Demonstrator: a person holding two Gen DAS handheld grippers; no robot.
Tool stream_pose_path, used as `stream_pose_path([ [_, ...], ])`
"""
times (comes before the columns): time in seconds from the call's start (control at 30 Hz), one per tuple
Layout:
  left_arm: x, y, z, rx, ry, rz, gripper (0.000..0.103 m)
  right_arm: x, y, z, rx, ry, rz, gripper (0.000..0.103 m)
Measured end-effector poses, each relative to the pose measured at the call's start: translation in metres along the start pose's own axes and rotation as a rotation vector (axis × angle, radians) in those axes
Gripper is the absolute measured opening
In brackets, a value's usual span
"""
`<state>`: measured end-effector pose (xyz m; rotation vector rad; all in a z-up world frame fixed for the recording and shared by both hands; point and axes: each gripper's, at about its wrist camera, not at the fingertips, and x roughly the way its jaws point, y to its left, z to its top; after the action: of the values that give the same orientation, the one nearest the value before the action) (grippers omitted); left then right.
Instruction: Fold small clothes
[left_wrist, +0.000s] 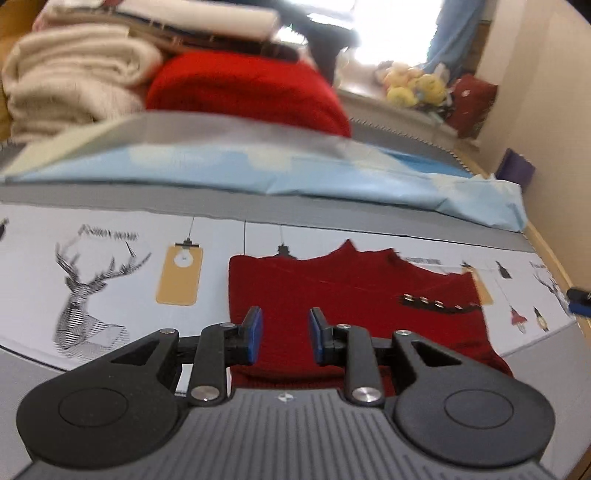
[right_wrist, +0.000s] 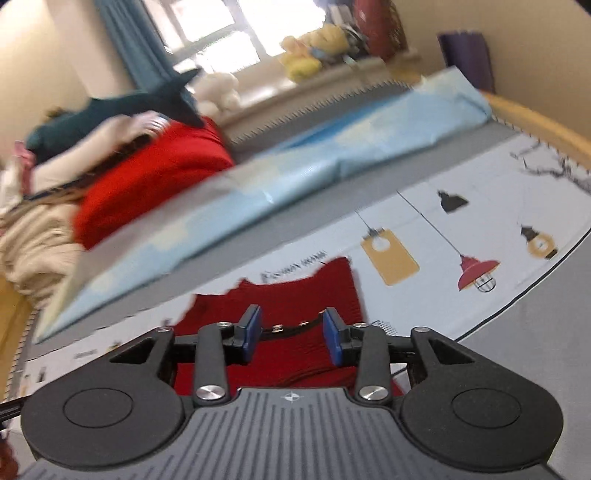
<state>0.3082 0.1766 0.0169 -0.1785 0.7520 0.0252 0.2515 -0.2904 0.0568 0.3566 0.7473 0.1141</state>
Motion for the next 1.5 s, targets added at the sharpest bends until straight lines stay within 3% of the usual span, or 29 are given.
stream_pose_path([
  [0.1, -0.046, -0.010, -0.016, 0.037, -0.031, 0.000, 0.031, -0.057, 0.007, -0.009, -0.058, -0.048, 0.055, 0.041],
  [0.23, -0.105, -0.008, -0.059, 0.055, -0.055, -0.017, 0.033, -0.124, -0.014, -0.037, -0.106, -0.099, 0.057, 0.048],
  [0.43, -0.149, 0.008, -0.137, 0.038, -0.032, -0.021, 0.033, -0.165, -0.081, -0.109, -0.008, -0.061, -0.029, 0.048],
  [0.57, -0.153, 0.024, -0.180, -0.022, 0.042, -0.008, 0.032, -0.151, -0.119, -0.151, 0.098, 0.043, -0.127, 0.048],
  [0.63, -0.145, 0.033, -0.195, -0.045, 0.077, -0.002, 0.032, -0.141, -0.130, -0.158, 0.157, 0.087, -0.104, 0.046],
  [0.73, -0.125, 0.052, -0.216, -0.118, 0.122, -0.010, 0.032, -0.128, -0.132, -0.166, 0.103, 0.131, -0.183, 0.047],
  [0.83, -0.096, 0.069, -0.235, -0.209, 0.257, 0.026, 0.032, -0.117, -0.138, -0.173, 0.117, 0.184, -0.186, 0.047],
  [0.93, -0.079, 0.077, -0.245, -0.266, 0.353, 0.004, 0.033, -0.108, -0.142, -0.179, 0.112, 0.218, -0.212, 0.047],
  [1.23, -0.066, 0.085, -0.261, -0.249, 0.441, 0.021, 0.033, -0.072, -0.159, -0.200, 0.144, 0.393, -0.271, 0.047],
  [1.5, -0.059, 0.069, -0.268, -0.174, 0.438, 0.042, 0.031, -0.069, -0.149, -0.202, 0.082, 0.399, -0.299, 0.048],
])
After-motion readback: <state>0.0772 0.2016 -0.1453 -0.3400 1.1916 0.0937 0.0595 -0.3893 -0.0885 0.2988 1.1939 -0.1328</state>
